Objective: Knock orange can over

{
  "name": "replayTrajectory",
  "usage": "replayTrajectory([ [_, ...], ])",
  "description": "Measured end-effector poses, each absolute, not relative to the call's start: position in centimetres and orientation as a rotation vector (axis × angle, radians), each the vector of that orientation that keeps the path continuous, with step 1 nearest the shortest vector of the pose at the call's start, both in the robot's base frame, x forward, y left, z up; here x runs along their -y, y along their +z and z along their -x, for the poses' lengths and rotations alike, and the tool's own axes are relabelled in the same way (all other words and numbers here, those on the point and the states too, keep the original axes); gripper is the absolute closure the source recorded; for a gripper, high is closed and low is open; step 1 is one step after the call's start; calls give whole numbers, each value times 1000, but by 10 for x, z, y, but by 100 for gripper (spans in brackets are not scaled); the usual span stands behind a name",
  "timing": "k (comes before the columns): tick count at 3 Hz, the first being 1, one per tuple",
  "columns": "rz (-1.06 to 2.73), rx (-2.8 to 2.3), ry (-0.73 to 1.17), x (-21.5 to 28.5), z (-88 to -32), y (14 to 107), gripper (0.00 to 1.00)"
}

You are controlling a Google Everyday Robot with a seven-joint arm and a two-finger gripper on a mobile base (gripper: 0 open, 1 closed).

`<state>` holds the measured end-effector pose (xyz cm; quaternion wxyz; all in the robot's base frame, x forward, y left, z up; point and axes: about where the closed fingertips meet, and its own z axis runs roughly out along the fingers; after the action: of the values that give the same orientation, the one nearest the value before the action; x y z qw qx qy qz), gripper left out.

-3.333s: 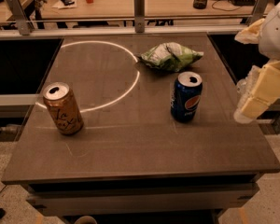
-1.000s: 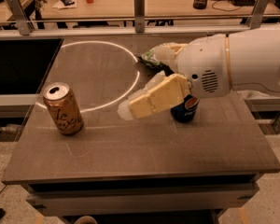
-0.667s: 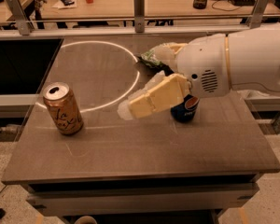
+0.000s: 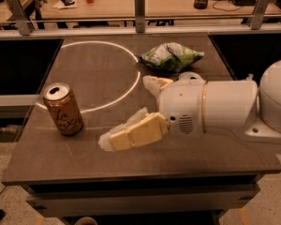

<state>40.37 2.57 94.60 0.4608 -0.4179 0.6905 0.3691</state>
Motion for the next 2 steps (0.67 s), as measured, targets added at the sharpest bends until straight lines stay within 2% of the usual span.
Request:
replayTrajectory([
  [2,1020,-1639,885,-57,-407,902,0],
])
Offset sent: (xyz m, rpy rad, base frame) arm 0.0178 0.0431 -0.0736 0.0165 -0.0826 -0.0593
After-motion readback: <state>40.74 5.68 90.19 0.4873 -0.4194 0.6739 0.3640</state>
